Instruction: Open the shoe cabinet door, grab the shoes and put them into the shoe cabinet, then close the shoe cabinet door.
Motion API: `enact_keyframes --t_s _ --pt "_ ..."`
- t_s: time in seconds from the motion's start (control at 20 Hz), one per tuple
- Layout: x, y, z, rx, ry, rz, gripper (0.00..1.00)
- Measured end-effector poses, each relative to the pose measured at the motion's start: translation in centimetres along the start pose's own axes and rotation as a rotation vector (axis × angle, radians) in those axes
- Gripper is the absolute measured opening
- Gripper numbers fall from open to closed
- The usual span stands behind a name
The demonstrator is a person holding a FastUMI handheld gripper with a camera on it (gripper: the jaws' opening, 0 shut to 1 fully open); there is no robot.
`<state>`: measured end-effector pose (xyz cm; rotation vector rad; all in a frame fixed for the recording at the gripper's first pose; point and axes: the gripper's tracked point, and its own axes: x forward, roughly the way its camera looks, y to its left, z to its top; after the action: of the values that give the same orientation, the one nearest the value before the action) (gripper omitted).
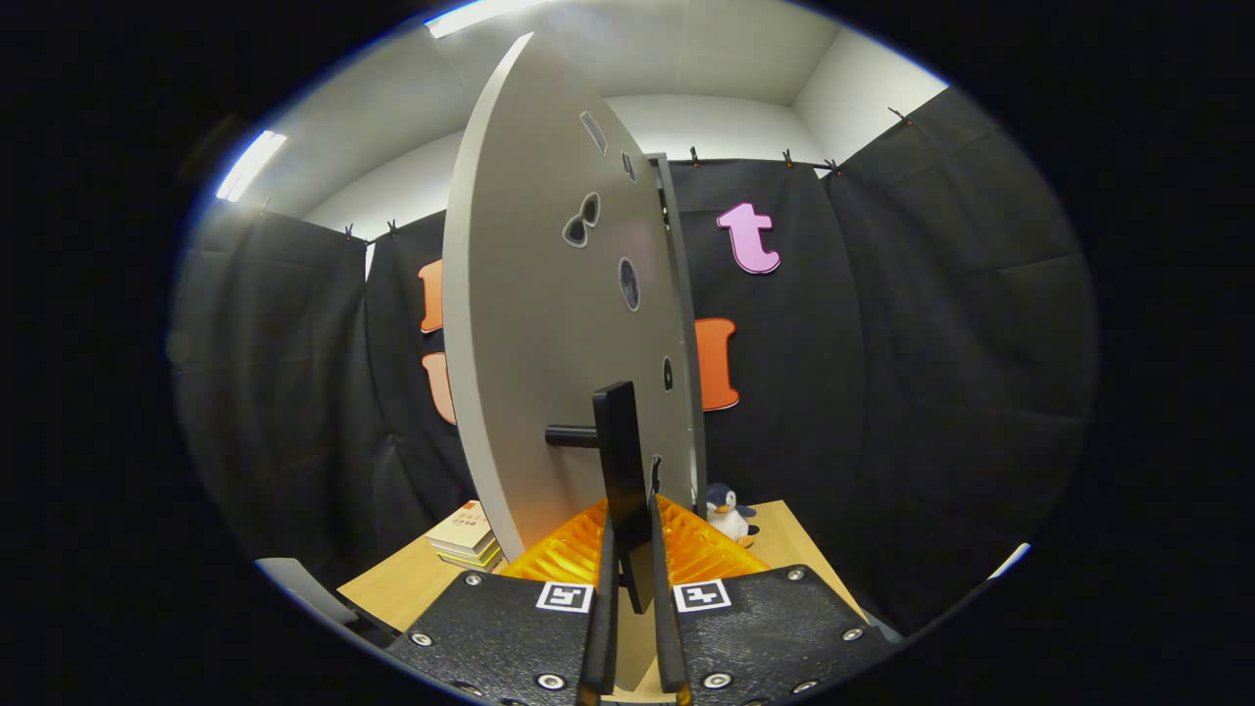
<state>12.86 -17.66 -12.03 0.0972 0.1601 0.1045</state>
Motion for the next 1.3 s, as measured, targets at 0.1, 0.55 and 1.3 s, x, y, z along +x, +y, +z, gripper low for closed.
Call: enact_keyframes --t_s 0.1,0.55,1.3 --pt "0.1 -1.6 -0.3 0.003 0.008 -0.019 0.16" --pt "-0.3 -6.2 -0.3 -0.018 0.021 -0.051 0.09" --pt "-5.6 -5.4 0.6 -0.022 0.014 -0.174 0.09"
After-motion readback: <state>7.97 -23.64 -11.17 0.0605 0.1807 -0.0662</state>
